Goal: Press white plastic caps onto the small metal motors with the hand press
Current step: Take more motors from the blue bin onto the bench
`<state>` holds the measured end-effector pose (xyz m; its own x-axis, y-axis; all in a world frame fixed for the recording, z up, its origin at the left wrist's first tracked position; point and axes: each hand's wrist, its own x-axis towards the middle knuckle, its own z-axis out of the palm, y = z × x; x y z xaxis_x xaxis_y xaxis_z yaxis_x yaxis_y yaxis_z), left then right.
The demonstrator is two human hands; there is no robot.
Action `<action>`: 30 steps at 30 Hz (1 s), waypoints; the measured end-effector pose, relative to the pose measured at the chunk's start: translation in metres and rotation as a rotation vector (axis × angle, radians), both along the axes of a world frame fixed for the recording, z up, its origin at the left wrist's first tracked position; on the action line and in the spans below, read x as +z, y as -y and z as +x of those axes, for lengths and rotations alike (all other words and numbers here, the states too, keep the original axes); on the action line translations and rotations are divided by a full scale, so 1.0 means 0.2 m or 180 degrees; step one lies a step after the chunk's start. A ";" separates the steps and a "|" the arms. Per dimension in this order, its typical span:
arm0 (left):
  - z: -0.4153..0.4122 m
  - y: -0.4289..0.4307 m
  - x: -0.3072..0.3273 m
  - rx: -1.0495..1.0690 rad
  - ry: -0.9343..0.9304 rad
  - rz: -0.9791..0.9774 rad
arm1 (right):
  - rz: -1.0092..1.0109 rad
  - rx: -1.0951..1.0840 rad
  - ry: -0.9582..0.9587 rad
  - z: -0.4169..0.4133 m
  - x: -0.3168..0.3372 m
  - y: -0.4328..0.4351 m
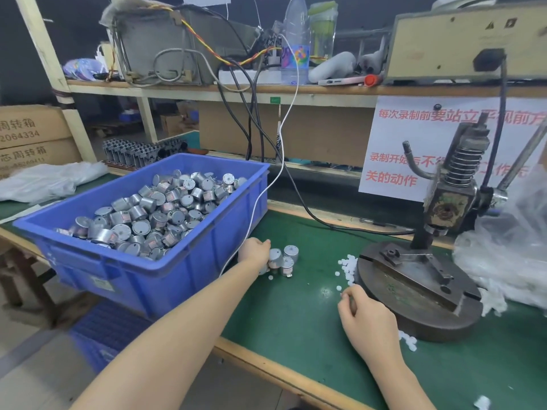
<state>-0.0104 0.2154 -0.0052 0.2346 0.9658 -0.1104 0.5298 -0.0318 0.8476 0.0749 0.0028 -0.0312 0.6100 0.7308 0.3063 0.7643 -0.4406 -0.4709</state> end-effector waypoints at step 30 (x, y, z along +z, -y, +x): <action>-0.04 0.22 -0.07 -0.0352 0.0115 0.1457 | 0.0007 -0.0035 -0.0131 0.02 -0.01 0.00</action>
<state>-0.0187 0.1707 -0.0198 0.3347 0.8823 0.3310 0.4726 -0.4611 0.7510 0.0792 0.0024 -0.0327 0.6302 0.7233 0.2823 0.7393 -0.4480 -0.5027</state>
